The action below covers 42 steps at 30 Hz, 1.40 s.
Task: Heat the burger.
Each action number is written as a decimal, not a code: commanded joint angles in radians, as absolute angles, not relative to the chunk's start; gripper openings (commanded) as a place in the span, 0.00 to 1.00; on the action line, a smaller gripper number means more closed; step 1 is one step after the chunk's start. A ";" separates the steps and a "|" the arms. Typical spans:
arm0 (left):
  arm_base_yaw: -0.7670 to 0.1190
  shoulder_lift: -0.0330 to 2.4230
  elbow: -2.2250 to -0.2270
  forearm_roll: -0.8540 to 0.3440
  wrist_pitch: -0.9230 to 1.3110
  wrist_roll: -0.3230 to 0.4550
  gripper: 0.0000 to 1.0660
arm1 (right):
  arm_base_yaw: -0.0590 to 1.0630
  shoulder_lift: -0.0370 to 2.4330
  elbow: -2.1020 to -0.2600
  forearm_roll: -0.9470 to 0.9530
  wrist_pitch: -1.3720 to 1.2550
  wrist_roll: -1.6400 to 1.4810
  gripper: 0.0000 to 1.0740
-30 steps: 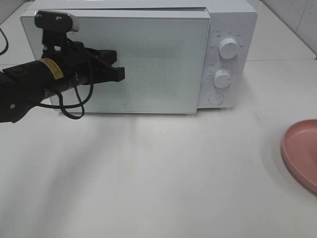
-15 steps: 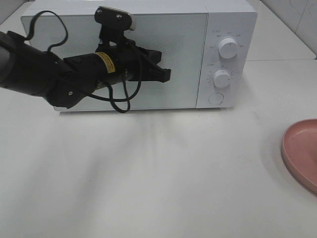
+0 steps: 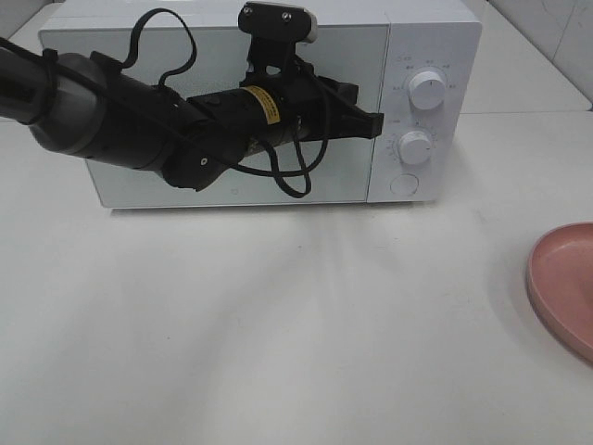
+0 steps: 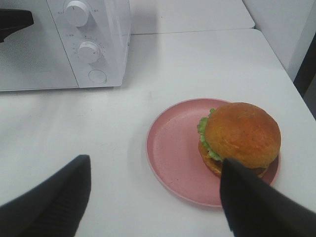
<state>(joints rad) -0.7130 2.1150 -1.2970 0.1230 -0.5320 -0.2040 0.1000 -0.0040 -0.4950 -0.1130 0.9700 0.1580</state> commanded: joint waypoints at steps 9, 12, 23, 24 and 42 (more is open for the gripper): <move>-0.853 1.984 -1.311 0.086 -0.256 -0.224 0.01 | 0.094 -0.029 -0.492 -0.116 0.962 0.150 0.66; -0.895 1.932 -1.311 0.086 -0.125 -0.233 0.24 | 0.094 -0.029 -0.492 -0.116 0.962 0.150 0.66; -0.965 1.806 -1.312 0.073 0.291 -0.234 0.93 | 0.094 -0.029 -0.492 -0.116 0.962 0.150 0.66; -0.964 1.783 -1.312 0.066 0.391 -0.234 0.93 | 0.094 -0.029 -0.492 -0.116 0.962 0.150 0.66; -0.723 1.691 -1.297 -0.079 1.069 -0.141 0.93 | 0.094 -0.029 -0.492 -0.116 0.962 0.150 0.66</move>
<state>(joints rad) -0.7800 1.7220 -1.3080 -0.0420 1.0190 -0.1830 0.1000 -0.0040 -0.4950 -0.1130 0.9700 0.1580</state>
